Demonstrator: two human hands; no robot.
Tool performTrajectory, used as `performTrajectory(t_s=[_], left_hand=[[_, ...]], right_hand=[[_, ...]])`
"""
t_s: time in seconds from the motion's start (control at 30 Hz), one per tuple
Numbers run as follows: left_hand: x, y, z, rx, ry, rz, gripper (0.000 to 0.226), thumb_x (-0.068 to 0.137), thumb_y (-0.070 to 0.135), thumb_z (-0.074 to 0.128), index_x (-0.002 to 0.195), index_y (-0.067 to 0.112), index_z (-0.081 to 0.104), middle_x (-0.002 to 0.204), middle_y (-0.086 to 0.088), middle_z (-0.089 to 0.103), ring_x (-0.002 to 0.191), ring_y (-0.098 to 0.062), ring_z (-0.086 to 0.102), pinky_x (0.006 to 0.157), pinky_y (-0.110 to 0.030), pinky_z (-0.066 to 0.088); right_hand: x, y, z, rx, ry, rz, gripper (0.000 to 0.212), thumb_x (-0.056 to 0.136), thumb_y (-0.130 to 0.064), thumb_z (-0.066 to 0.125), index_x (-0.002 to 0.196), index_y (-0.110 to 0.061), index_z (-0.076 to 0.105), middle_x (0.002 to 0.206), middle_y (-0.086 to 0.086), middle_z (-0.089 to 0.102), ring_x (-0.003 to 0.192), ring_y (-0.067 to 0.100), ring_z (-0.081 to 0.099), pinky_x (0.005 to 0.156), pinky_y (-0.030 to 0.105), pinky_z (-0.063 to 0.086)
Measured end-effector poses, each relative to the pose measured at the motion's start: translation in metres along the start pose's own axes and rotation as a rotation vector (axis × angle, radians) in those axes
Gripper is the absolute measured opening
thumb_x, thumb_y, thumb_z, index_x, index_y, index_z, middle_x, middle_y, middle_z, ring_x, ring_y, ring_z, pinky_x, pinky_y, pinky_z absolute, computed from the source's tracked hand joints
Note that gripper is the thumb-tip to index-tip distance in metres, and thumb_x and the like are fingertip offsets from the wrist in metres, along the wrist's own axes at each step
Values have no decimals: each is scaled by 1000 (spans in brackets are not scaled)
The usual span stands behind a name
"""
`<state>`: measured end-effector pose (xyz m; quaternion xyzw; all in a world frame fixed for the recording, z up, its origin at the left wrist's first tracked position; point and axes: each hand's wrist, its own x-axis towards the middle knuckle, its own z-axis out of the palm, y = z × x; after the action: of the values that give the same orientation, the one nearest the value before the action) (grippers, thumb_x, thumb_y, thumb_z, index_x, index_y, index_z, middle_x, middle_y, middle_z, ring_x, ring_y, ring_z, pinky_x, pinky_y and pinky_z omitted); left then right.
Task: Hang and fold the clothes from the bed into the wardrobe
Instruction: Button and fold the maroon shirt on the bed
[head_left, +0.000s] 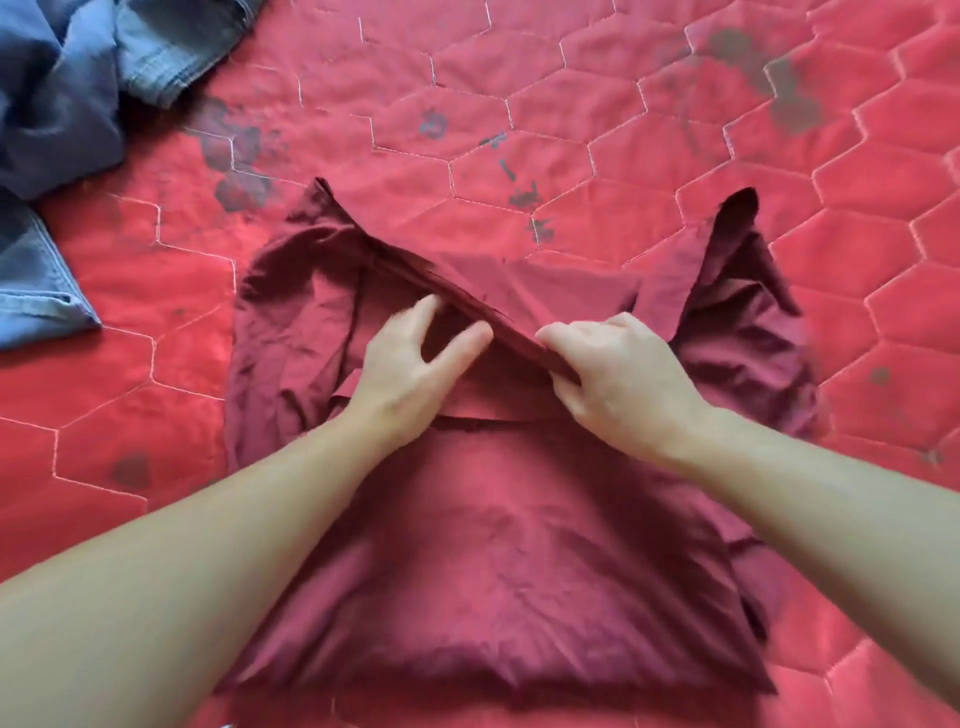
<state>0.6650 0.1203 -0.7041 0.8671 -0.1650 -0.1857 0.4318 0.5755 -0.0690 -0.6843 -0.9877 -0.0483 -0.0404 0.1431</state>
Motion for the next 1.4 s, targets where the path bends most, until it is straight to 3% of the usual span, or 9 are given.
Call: performTrajectory(t_s=[0.17, 0.4, 0.57, 0.67, 0.9, 1.03, 1.2, 1.33, 1.4], left_hand=[[-3, 34, -1, -694, 50, -646, 62, 71, 61, 73, 110, 12, 65, 105, -8, 73, 88, -22, 73, 80, -37, 59], [-25, 48, -3, -988, 205, -693, 15, 91, 4, 50, 89, 18, 55, 59, 3, 60, 45, -9, 57, 45, -21, 50], [-88, 14, 8, -920, 198, -911, 22, 98, 33, 52, 108, 17, 62, 92, -4, 72, 76, -22, 68, 61, -35, 54], [-98, 9, 13, -862, 90, -945, 42, 87, 57, 60, 109, 21, 64, 98, -2, 74, 87, -23, 71, 74, -40, 56], [-107, 28, 48, -627, -156, -928, 31, 81, 16, 75, 109, 8, 65, 98, -10, 72, 88, -24, 69, 65, -33, 55], [-114, 21, 53, -574, -126, -909, 18, 82, 9, 75, 97, 5, 67, 95, -15, 72, 85, -28, 70, 54, -30, 57], [-116, 15, 50, -617, -155, -884, 18, 83, 9, 73, 100, 6, 67, 96, -15, 73, 85, -27, 70, 57, -31, 58], [-119, 14, 48, -668, -133, -885, 19, 84, 10, 71, 102, 7, 65, 92, -11, 73, 82, -26, 70, 58, -32, 57], [-119, 12, 49, -708, -84, -899, 15, 86, 11, 69, 100, 10, 66, 89, -8, 72, 80, -24, 69, 58, -33, 56]], right_hand=[[-32, -37, 4, -31, -24, -3, 21, 69, -7, 72, 88, -14, 64, 69, 2, 56, 53, 32, 58, 39, 32, 43], [-64, -67, -3, 38, -23, 6, 26, 73, -9, 68, 97, -18, 62, 77, 1, 56, 56, 33, 60, 38, 35, 44], [-101, -81, -16, 477, -184, 311, 25, 84, -45, 65, 93, -22, 64, 76, -13, 53, 70, 12, 54, 69, 33, 49], [-100, -50, -22, 465, 102, 698, 34, 80, -50, 68, 66, -22, 54, 64, -9, 57, 65, 14, 54, 69, 35, 48], [-68, -29, -25, 259, -199, 941, 75, 67, -68, 71, 119, -24, 41, 121, 3, 48, 106, 30, 59, 86, 40, 47], [-68, -36, -15, 66, -319, 874, 61, 78, -56, 66, 122, -21, 42, 122, 6, 50, 106, 33, 60, 77, 37, 43], [-91, -39, -16, 326, 18, 888, 12, 83, -24, 57, 93, -18, 61, 88, -2, 66, 84, 24, 59, 71, 29, 43], [-136, -38, -21, 969, 559, 1260, 16, 74, -23, 53, 62, -15, 49, 63, 0, 42, 68, 20, 41, 64, 34, 40], [-164, -40, -19, 1200, 580, 1489, 16, 77, -16, 47, 62, -18, 46, 70, 5, 40, 72, 24, 42, 63, 38, 47]])
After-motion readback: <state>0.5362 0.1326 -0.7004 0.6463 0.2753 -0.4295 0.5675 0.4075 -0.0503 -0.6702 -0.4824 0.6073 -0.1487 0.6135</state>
